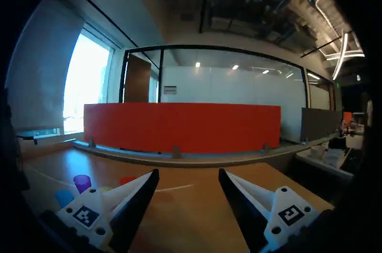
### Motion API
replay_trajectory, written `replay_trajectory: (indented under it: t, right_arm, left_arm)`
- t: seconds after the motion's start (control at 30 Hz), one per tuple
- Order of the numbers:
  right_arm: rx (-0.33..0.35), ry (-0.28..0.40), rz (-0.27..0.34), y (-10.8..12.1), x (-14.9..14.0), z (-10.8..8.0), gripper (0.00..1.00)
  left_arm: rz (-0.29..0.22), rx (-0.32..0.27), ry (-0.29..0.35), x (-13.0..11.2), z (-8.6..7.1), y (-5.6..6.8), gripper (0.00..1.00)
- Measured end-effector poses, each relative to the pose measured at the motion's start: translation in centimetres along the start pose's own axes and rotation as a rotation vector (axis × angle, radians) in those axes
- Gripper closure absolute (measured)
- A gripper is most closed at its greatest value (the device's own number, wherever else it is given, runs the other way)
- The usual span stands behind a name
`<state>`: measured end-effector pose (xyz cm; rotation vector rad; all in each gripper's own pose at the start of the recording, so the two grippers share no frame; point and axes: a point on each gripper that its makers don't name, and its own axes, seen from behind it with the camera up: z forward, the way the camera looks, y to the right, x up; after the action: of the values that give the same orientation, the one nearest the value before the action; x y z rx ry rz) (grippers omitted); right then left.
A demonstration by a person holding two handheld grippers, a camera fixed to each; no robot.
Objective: Pour water
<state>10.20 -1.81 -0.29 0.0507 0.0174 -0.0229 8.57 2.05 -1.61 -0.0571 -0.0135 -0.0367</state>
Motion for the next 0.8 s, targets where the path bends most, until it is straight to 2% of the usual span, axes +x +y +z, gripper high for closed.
replay_trajectory:
  t: [0.3, 0.57, 0.8]
  right_arm:
    - [-0.004, -0.006, -0.007, -0.5, 0.3, -0.2, 0.04]
    - [-0.007, -0.024, -0.04, -0.5, 0.1, -0.4, 0.03]
    - [-0.018, -0.026, -0.004, -0.4, 0.4, -0.4, 0.03]
  left_arm:
    - [0.052, 0.05, 0.043, -0.1, -0.2, -0.8, 0.12]
    - [0.078, 0.068, 0.044, -2.1, 0.0, -0.5, 0.12]
    - [0.096, 0.067, 0.049, -3.9, 0.5, -0.6, 0.12]
